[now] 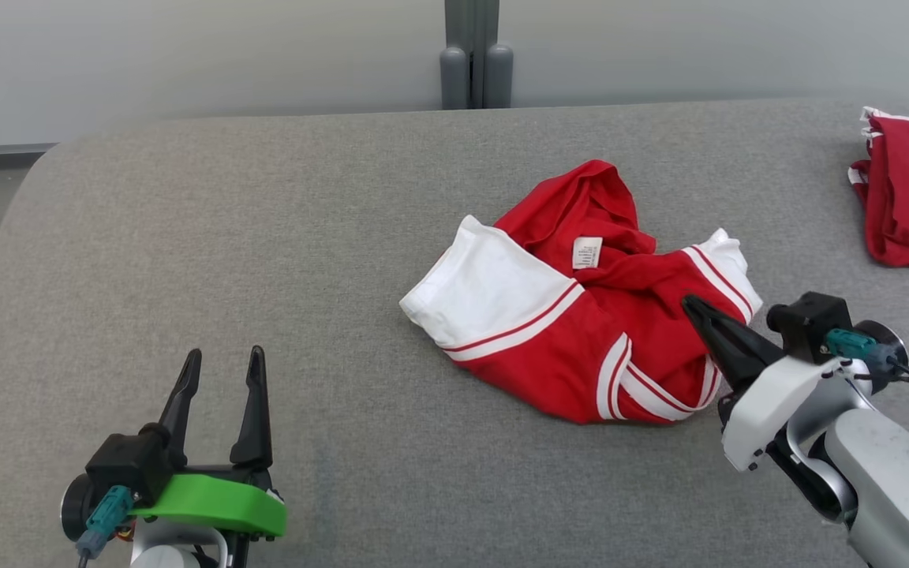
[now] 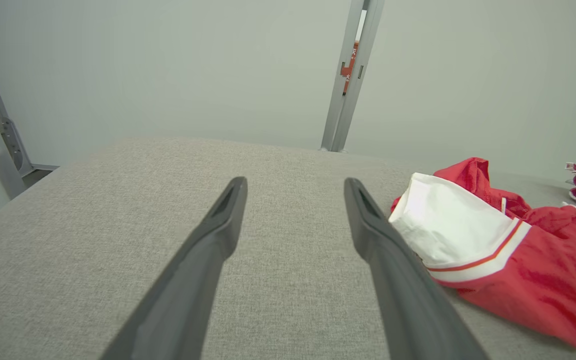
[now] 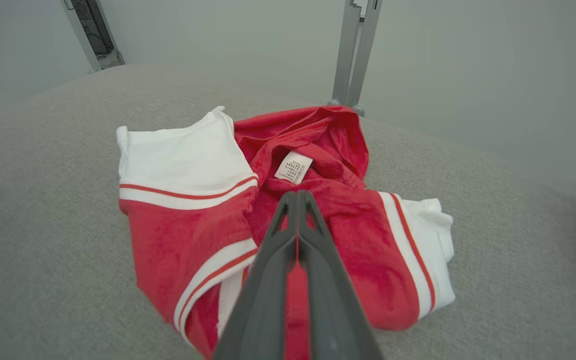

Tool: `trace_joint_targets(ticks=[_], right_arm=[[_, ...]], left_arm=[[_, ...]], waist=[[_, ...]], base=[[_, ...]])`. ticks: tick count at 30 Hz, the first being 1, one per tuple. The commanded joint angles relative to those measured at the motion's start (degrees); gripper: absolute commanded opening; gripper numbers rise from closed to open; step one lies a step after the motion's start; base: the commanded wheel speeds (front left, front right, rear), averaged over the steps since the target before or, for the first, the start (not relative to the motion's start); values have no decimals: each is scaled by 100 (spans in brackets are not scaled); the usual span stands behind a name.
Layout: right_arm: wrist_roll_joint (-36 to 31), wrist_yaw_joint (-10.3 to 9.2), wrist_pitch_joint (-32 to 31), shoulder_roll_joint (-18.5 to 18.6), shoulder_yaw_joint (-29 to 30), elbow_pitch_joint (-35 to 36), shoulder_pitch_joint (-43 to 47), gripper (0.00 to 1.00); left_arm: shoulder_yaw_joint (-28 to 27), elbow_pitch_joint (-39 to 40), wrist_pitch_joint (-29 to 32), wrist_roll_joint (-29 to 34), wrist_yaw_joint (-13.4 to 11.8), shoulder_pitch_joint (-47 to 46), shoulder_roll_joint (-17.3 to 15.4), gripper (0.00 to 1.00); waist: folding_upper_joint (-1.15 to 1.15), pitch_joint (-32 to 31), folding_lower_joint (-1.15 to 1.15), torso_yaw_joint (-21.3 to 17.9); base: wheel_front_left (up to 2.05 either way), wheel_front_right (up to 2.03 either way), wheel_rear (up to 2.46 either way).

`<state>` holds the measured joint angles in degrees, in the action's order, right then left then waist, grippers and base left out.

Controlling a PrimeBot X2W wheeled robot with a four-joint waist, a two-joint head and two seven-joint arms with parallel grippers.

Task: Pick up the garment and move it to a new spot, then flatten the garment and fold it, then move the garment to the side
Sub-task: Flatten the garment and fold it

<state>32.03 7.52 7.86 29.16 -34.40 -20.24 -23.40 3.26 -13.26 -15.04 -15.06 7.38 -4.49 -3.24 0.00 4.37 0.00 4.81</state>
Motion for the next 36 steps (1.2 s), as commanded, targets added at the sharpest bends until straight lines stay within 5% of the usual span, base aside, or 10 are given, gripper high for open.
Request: trace_joint_targets(ticks=[1,2,3,4,25,36], right_arm=[[-45,-6,5,-37,137,119,152,0],[-85,-6,15,-61,233,201,243,23],[-125,-6,31,-86,325,264,323,91],[-162,-6,50,-130,444,334,405,100],[-1195,-6,705,-1492,2713,1404,2008,100],[-1674,-6,734,-1893,3000,1563,2463,100]], left_arm=[[-22,20,-16,6,15,64,-31,100],[-13,17,-16,8,15,72,-32,100],[-8,16,-16,9,15,73,-35,100],[-9,15,-16,7,15,70,-43,100],[-273,105,-16,126,12,246,-277,100],[-272,141,-16,149,-29,317,-294,100]], waist=[[0,-24,0,-106],[0,-21,0,-127],[0,-18,0,-138],[0,-15,0,-150],[0,-205,0,-343],[0,-258,0,-307]], base=[[0,0,0],[0,0,0],[0,0,0],[0,0,0],[0,0,0],[0,0,0]])
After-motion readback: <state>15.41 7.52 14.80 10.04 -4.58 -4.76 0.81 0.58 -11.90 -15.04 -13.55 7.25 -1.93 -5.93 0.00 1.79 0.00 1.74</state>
